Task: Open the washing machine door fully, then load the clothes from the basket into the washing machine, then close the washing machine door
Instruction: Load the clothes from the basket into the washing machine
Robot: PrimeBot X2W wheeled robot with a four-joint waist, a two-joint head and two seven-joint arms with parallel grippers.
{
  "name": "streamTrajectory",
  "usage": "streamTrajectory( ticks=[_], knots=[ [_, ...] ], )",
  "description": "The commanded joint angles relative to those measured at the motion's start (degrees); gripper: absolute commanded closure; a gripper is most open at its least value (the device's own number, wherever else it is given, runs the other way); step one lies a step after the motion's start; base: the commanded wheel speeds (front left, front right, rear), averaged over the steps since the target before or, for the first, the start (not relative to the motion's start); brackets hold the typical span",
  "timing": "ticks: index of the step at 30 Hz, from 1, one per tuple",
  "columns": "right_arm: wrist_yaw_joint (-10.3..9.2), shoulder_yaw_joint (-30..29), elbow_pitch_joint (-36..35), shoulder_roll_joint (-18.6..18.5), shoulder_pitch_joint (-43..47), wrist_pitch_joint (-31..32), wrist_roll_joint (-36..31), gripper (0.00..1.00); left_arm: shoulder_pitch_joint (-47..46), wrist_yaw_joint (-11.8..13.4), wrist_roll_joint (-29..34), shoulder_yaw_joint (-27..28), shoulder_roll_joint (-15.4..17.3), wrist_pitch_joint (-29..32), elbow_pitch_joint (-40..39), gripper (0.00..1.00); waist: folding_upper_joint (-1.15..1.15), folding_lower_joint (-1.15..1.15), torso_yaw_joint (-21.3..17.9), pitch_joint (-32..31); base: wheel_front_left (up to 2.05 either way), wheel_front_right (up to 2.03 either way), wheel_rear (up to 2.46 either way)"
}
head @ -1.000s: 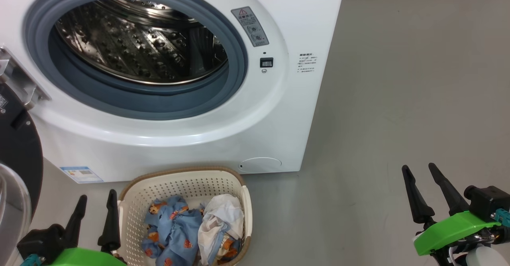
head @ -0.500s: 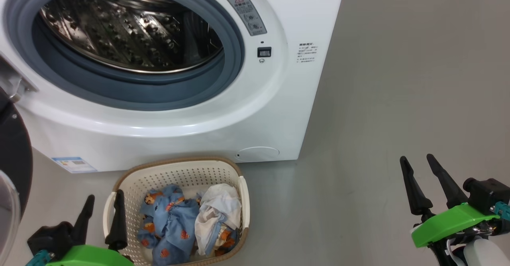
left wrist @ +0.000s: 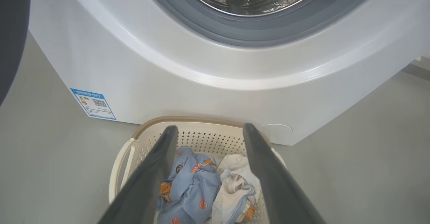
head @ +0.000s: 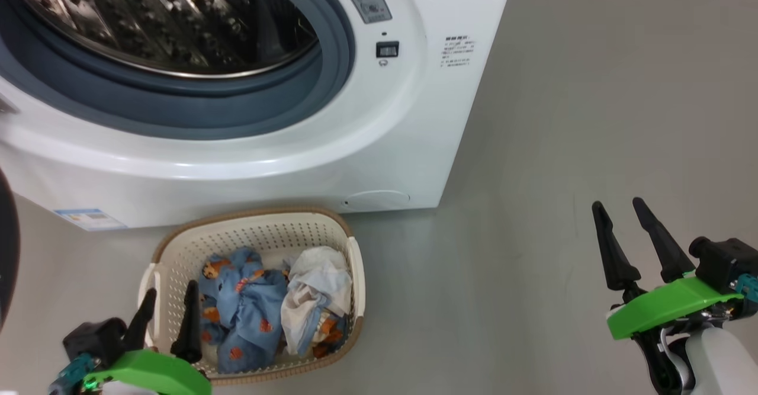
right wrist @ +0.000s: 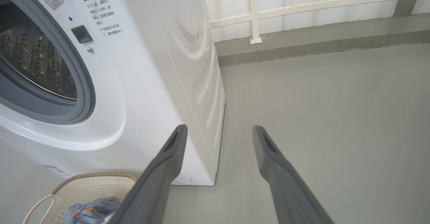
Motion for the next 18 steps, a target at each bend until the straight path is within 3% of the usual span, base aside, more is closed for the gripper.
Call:
streamTrajectory(
  ticks=[1,18],
  knots=[
    [0.16,1.0,-1.4,-0.2,-0.9,-0.7,-0.5,0.00,-1.9,-0.1,-0.6,1.5,1.2,-0.4,-0.4,0.00,0.00,0.00,-0.2,1.1,0.00,0.00,0.00],
    [0.16,2.2,-2.2,0.8,-4.8,-0.7,-0.8,0.00,-14.3,-0.1,-7.8,-8.5,3.8,-0.4,17.9,0.00,0.00,0.00,-1.6,9.9,0.00,0.00,0.00]
  ],
)
